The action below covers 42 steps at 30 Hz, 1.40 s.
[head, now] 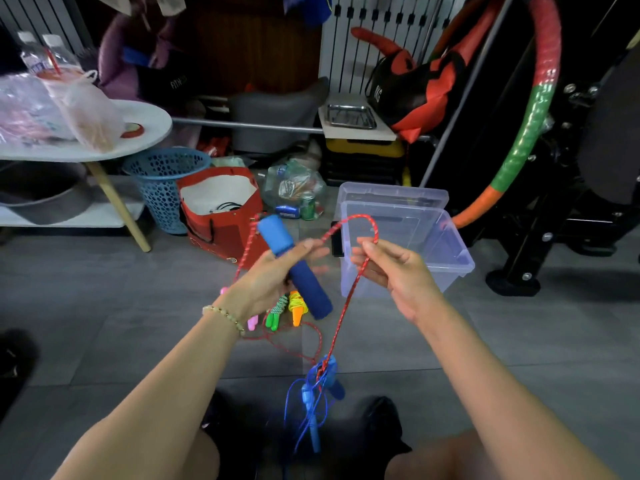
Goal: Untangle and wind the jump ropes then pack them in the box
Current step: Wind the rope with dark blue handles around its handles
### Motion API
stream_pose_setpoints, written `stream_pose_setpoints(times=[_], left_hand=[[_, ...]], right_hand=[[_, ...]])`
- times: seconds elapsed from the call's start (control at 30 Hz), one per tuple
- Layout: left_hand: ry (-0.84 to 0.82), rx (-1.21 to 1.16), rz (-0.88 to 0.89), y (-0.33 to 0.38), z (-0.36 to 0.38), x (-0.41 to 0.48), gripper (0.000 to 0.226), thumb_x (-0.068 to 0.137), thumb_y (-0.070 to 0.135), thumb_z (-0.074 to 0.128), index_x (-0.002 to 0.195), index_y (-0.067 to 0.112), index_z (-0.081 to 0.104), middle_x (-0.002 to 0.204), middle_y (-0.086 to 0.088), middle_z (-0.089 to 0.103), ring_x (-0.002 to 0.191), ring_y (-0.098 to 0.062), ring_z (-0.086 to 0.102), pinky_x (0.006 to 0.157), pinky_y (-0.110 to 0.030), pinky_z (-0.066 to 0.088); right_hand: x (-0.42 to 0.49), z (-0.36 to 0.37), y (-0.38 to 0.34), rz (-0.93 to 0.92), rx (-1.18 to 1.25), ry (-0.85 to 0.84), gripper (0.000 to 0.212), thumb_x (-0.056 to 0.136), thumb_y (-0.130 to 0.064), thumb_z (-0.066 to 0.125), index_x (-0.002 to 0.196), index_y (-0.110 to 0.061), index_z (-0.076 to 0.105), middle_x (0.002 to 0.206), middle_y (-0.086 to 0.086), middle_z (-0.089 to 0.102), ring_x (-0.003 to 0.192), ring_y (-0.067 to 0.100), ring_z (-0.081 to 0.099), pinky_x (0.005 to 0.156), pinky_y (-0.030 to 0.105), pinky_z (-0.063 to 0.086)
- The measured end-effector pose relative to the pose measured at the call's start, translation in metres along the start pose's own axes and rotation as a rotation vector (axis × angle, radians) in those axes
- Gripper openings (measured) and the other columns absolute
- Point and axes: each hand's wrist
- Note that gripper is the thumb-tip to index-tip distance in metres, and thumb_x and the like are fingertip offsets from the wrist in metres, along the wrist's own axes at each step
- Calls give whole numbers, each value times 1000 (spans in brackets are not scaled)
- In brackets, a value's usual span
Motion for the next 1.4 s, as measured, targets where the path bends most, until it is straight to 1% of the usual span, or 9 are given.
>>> stream_pose_setpoints(times=[0.17, 0.3, 0.43, 0.57, 0.73, 0.9, 1.03, 1.2, 1.4], left_hand=[[-269, 593, 7, -18, 28, -17, 10, 86, 5, 66, 88, 15, 68, 78, 12, 72, 72, 3, 64, 73, -14, 50], [-51, 289, 112, 0, 33, -19, 12, 87, 1, 61, 80, 10, 63, 64, 6, 71, 56, -4, 65, 60, -19, 53], [92, 46, 160, 24, 23, -15, 8, 89, 8, 59, 84, 13, 61, 69, 4, 72, 54, -7, 65, 56, -20, 54], [142, -3, 164, 29, 15, -12, 3, 89, 13, 60, 87, 14, 61, 71, 6, 72, 57, -6, 64, 58, -20, 55], [159, -75, 151, 28, 2, -7, 5, 90, 15, 60, 86, 16, 63, 75, 6, 72, 58, -7, 63, 57, -22, 54], [104, 112, 103, 22, -9, -4, 11, 92, 15, 57, 99, 11, 64, 86, 2, 74, 74, -14, 71, 71, -26, 59], [-20, 399, -16, 7, -12, -8, 16, 89, 15, 61, 105, 14, 65, 99, -1, 71, 87, -14, 68, 74, -20, 56], [-193, 567, -72, -34, 15, -14, 17, 83, 11, 71, 96, 23, 71, 103, -1, 72, 95, -14, 63, 96, -35, 48], [-104, 459, 16, -45, 40, -17, 15, 85, -1, 65, 74, 9, 64, 59, 4, 70, 55, -2, 63, 59, -14, 51]], right_hand=[[2, 13, -3, -31, 118, 42, 16, 92, -10, 54, 94, -18, 68, 84, -4, 75, 81, 8, 71, 80, 23, 56], [3, 12, -4, 29, 123, -45, 18, 94, -18, 51, 102, -15, 66, 92, -2, 74, 84, 9, 70, 71, 20, 56], [-4, 13, 19, 243, -209, -306, 31, 90, -22, 57, 121, -14, 61, 116, 6, 68, 106, 16, 64, 90, 31, 50], [-8, 20, 36, 261, -255, -387, 27, 90, -21, 60, 116, -14, 64, 114, 6, 68, 106, 16, 62, 104, 35, 44], [-8, 26, 36, 293, -229, -479, 19, 93, -18, 55, 107, -12, 66, 102, 2, 68, 95, 10, 62, 98, 25, 46], [-6, 23, 34, 211, -226, -283, 8, 85, -12, 66, 78, -10, 68, 64, -3, 68, 57, 6, 61, 66, 18, 54], [-2, 18, 24, 176, -87, -156, 20, 91, -18, 57, 101, -5, 68, 76, -1, 74, 69, 9, 70, 69, 20, 57], [1, 20, 3, 102, 149, -101, 19, 96, -17, 48, 98, -12, 66, 79, -3, 74, 72, 6, 70, 63, 15, 54], [4, 14, -5, 37, 294, -32, 21, 97, -20, 45, 99, -14, 65, 84, -3, 74, 80, 6, 70, 70, 17, 55]])
Point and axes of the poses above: each hand's wrist, its own x-axis towards the middle knuckle, its own z-axis out of the palm, y = z × x
